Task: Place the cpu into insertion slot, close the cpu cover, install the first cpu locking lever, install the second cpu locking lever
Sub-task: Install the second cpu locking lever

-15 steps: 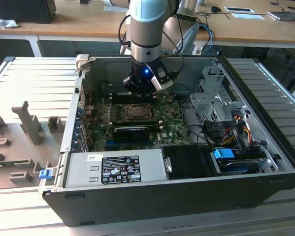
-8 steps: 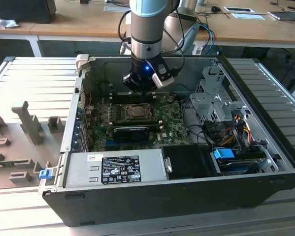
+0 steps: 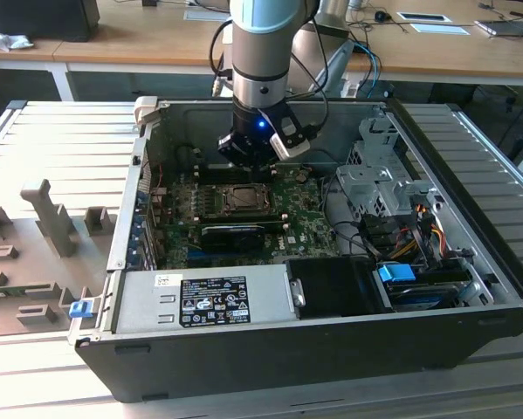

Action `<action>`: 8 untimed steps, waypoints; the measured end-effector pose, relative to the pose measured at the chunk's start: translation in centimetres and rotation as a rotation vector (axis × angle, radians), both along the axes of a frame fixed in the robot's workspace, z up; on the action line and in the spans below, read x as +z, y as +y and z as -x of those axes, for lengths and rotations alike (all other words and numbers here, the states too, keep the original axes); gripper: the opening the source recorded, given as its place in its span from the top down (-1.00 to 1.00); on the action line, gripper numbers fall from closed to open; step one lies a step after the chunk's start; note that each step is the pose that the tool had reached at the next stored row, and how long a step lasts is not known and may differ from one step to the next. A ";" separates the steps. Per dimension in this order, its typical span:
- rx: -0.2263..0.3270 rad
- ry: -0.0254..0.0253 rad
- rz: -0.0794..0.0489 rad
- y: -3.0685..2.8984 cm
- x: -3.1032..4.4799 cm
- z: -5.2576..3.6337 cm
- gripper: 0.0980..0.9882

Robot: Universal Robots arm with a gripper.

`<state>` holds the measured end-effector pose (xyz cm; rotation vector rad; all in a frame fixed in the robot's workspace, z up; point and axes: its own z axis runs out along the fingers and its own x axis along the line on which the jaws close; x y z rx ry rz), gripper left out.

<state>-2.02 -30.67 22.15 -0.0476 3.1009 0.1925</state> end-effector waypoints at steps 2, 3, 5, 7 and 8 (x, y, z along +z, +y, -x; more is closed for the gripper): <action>0.000 0.0000 0.000 -0.21 0.00 0.00 0.98; 0.000 0.0000 0.000 -0.31 0.00 0.00 0.98; 0.000 0.0000 0.000 -0.49 0.00 0.00 0.98; 0.000 0.0001 0.000 -0.56 0.03 0.01 0.98; 0.000 0.0000 0.000 -0.57 0.56 0.00 0.98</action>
